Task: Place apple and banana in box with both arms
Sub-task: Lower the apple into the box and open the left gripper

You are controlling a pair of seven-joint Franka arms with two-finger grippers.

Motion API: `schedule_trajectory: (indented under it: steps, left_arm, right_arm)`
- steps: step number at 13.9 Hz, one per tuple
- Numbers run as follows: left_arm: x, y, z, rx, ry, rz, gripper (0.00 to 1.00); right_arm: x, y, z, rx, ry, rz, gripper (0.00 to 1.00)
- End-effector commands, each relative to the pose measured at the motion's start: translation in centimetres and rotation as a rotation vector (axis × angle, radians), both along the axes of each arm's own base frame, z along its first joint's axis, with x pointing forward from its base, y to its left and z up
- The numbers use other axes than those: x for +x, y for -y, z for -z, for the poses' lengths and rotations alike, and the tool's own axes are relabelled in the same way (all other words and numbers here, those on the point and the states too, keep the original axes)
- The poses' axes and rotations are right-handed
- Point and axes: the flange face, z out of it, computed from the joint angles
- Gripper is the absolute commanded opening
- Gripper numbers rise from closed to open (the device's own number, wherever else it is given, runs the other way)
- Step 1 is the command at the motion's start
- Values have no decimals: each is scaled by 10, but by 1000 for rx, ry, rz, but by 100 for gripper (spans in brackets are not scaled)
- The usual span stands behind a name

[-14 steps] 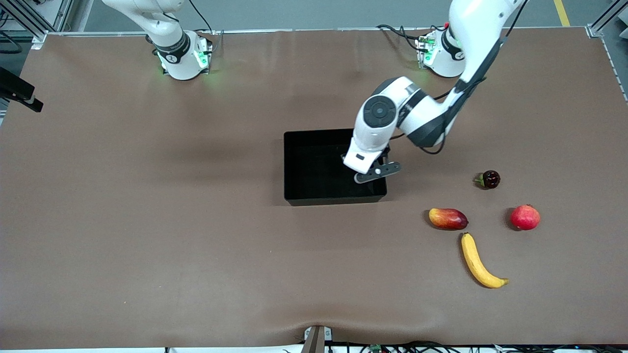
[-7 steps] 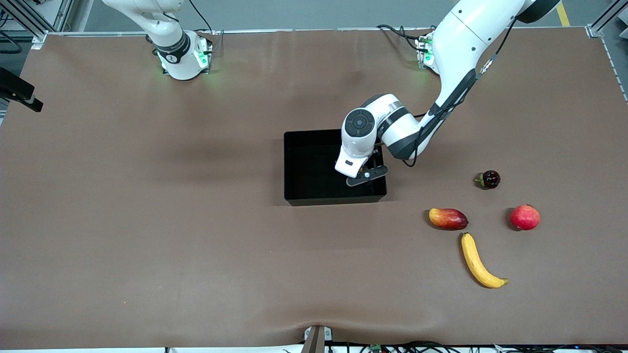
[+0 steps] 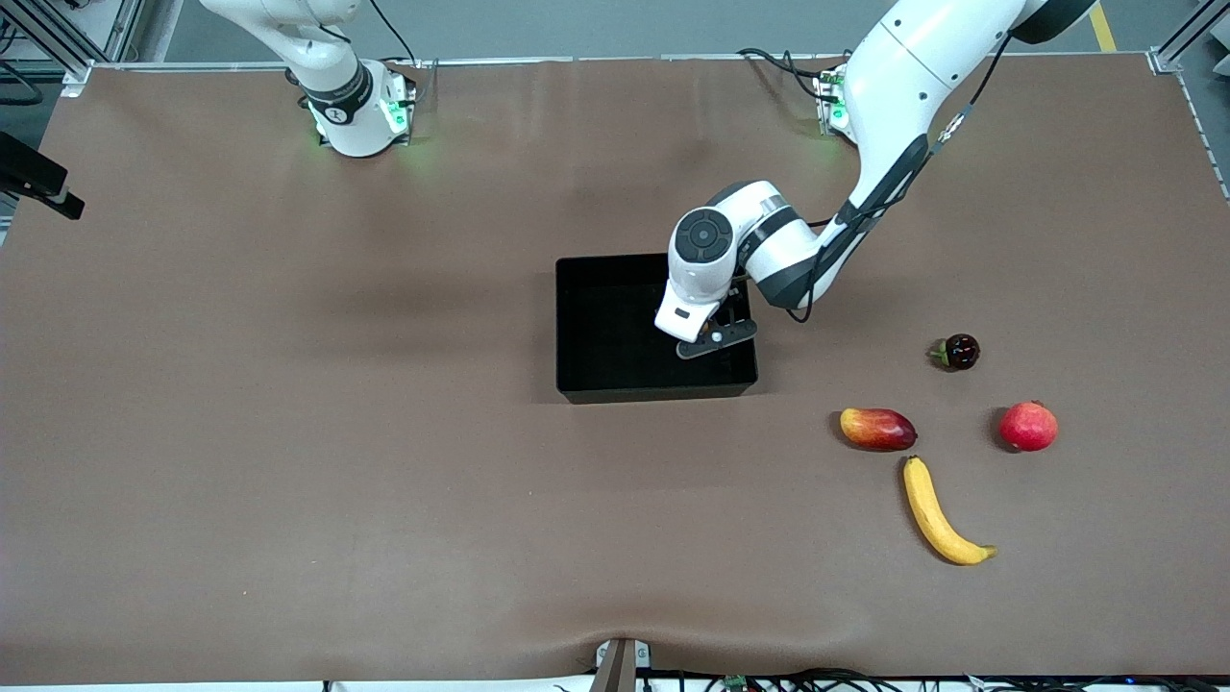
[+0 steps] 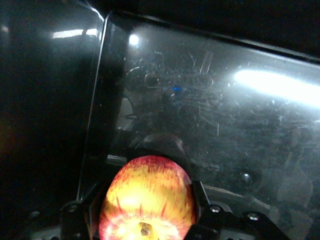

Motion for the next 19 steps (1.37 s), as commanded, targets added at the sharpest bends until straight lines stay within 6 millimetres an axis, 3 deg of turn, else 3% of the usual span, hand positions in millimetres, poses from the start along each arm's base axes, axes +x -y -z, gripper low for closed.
schedule_trajectory:
  steps: [1, 5, 6, 7, 8, 11, 14, 15, 17, 19]
  left_arm:
    - [-13, 1, -4, 6, 22, -3, 0]
    - [-18, -3, 3, 18, 10, -9, 0]
    - [-15, -5, 2, 19, 10, -17, 13]
    - [-13, -6, 0, 18, 13, -21, 64]
    - [-10, -5, -7, 14, 21, -29, 100]
    - [2, -4, -58, 36, 72, -35, 100]
    - [20, -1, -127, 55, 62, -87, 100]
    - [34, -9, -152, 48, 67, -86, 100]
    - [82, -54, -198, 18, 56, -71, 100]
    - [133, -123, -222, -17, 75, -92, 100]
  right_arm:
    - [-4, 1, -3, 15, 3, -8, 100]
    - [-4, 3, -3, 15, 3, -5, 100]
    - [-4, 3, -3, 15, 2, -2, 100]
    - [-4, 3, -3, 15, 2, 1, 100]
    - [-4, 2, -3, 15, 2, -1, 100]
    - [-4, 4, -3, 13, 1, 3, 100]
    - [-4, 5, -3, 13, 2, -2, 100]
    - [-4, 0, -3, 15, 0, -4, 100]
    - [-4, -3, -3, 15, 0, -8, 100]
    - [-5, 0, -3, 12, -2, -9, 100]
